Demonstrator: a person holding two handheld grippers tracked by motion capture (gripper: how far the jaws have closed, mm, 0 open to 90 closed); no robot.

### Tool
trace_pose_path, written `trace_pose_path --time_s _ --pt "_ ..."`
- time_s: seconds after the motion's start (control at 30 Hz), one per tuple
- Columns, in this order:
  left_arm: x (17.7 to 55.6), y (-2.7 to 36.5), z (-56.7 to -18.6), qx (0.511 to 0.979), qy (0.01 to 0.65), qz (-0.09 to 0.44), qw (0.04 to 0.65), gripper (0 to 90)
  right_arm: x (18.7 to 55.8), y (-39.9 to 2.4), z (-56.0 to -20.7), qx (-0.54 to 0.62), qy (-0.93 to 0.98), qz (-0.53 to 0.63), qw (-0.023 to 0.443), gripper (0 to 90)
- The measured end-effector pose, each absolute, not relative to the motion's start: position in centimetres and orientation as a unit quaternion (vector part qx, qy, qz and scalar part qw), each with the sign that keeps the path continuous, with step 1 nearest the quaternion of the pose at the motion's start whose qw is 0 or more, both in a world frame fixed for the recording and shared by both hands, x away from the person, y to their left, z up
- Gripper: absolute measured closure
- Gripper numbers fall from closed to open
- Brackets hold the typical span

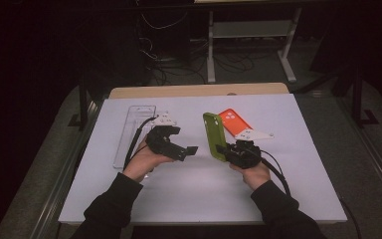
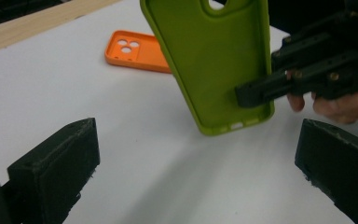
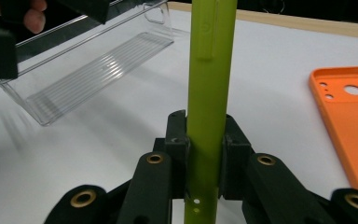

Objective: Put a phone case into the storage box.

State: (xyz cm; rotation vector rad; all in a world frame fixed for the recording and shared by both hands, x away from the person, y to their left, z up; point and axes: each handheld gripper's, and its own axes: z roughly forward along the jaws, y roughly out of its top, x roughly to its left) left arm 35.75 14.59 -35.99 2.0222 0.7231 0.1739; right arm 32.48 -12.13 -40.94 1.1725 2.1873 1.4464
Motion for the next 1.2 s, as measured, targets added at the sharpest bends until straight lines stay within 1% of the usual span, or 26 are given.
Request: trace_pose_path --time_s 0.37,0.6,0.97,1.2 --pt "35.8 14.1 -35.8 0.816 0.302 0.071 0.488 0.0 31.9 -10.4 -40.9 0.385 0.762 0.502 0.137 75.5" --pt "35.9 13.5 -36.1 0.814 0.302 0.072 0.491 0.0 31.3 -9.3 -40.7 0.376 0.766 0.506 0.125 75.5" --pt "36.0 13.2 -36.3 0.807 0.305 0.068 0.500 0.0 30.8 -8.4 -40.6 0.362 0.768 0.514 0.123 75.6" --pt "36.1 12.9 -36.5 0.810 0.297 0.065 0.502 0.0 30.6 -8.0 -40.5 0.358 0.768 0.517 0.120 75.5"
